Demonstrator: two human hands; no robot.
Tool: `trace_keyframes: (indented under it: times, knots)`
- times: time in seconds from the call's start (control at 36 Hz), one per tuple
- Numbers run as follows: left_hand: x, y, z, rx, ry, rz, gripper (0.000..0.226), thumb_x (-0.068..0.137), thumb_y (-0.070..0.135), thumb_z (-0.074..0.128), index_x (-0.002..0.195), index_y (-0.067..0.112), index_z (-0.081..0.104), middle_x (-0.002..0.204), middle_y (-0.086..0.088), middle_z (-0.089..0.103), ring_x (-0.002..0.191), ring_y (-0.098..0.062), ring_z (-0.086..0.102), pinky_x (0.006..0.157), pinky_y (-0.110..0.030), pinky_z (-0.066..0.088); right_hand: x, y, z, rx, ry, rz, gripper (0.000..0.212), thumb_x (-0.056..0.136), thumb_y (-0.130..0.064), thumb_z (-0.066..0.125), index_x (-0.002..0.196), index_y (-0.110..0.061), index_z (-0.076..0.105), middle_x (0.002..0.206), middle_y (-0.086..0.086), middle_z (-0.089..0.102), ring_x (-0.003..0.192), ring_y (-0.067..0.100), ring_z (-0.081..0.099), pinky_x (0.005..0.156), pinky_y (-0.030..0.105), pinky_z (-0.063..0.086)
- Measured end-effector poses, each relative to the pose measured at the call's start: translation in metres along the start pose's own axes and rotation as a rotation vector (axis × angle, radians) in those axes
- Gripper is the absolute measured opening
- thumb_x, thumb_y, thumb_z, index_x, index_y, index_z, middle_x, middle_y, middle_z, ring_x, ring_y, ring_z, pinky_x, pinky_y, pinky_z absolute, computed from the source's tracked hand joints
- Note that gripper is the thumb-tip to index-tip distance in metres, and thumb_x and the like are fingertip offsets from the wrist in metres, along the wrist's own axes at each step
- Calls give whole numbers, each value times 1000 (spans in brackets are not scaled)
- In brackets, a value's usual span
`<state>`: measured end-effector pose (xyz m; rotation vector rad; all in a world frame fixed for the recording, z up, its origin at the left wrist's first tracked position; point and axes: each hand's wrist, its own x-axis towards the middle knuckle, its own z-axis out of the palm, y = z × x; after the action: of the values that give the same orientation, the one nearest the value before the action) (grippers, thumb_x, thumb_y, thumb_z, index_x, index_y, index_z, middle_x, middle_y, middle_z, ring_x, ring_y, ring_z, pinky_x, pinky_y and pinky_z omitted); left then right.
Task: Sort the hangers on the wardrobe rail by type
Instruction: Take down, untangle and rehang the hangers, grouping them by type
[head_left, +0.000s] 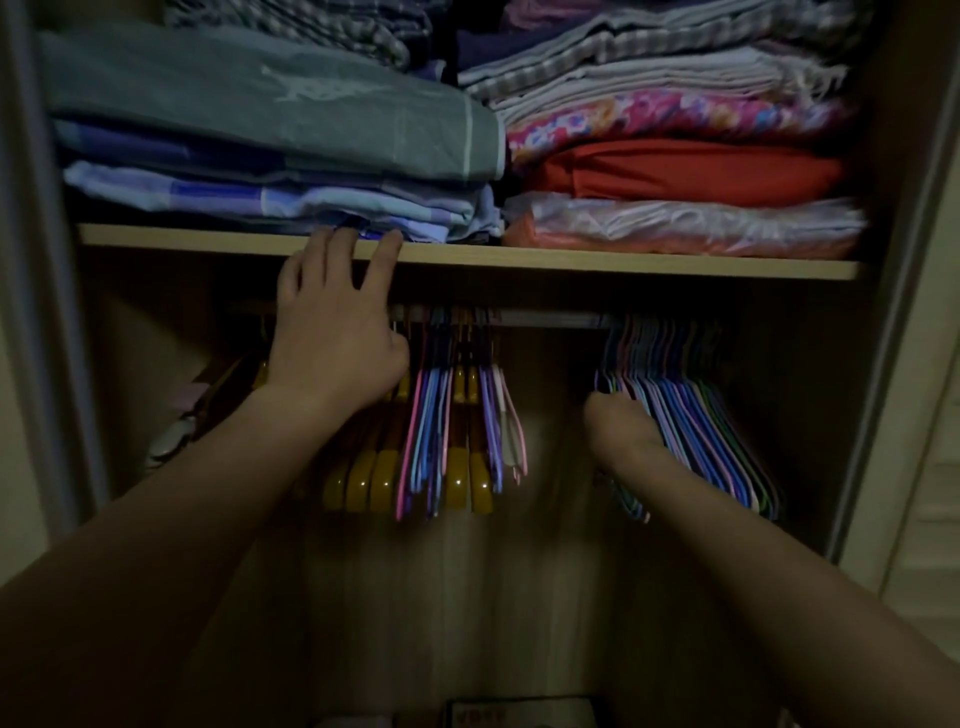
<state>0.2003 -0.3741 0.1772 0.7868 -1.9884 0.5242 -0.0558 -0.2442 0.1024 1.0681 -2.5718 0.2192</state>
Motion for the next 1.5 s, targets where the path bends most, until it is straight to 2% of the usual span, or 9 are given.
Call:
trace_keyframes:
  times: [0.19,0.31,0.36,0.53,0.64,0.75,1.03,1.28,1.5]
  knots:
    - [-1,-2,0,-20,9,5,90,81,36,63,157,23,16,157,-22,24,148,-38,16,119,-55,19,-7,6,-7,-57,45,57,25,96,-8,52,121,-7,57,125,17,56,104,33,61,72,38,47]
    - [-1,-2,1,-34,7,3,90,82,35,62,158,23,16,157,-21,23,149,-38,15,120,-55,18,-18,-2,-1,-35,270,30,39,92,-10,58,130,-12,51,141,18,37,119,35,50,86,41,51]
    - [-1,-2,2,-39,9,-3,89,82,36,62,158,24,16,158,-21,23,149,-38,15,120,-54,17,-21,-10,5,146,301,-52,28,95,-18,56,123,-15,56,130,12,47,111,28,54,83,37,50]
    - [-1,-2,4,-33,20,3,89,83,37,62,158,24,15,157,-20,23,149,-37,15,119,-54,18,-30,-41,15,1024,-177,6,34,102,-39,48,128,-20,59,117,3,65,105,20,61,94,39,50]
    - [-1,-3,3,-28,15,3,90,83,37,63,158,25,14,158,-20,23,149,-36,15,119,-55,18,-33,-52,28,1172,-129,55,13,100,-29,55,91,-24,63,90,3,67,87,20,64,87,41,52]
    - [-2,-4,1,-32,5,12,90,83,36,63,158,24,15,158,-20,22,150,-37,14,119,-55,18,-30,-58,36,1309,-127,119,7,94,-12,62,98,-11,68,88,12,68,75,19,59,77,36,46]
    - [-3,-2,2,-41,4,2,90,83,35,62,158,24,14,159,-19,21,150,-36,12,118,-54,17,-22,-63,32,1394,-159,143,12,101,-28,53,106,-24,63,107,4,68,101,21,64,95,38,51]
    - [-3,-3,-1,-47,-14,2,90,83,35,62,158,25,13,160,-18,19,151,-35,10,119,-54,16,-15,-65,38,1250,-124,174,17,99,-21,55,86,-21,65,82,6,67,69,17,61,65,32,51]
    - [-3,-1,2,-57,-11,-23,92,84,37,63,158,27,10,161,-15,15,152,-33,6,118,-54,18,-29,-58,38,655,308,-45,17,100,-24,47,111,-21,60,86,-5,60,70,7,57,58,26,47]
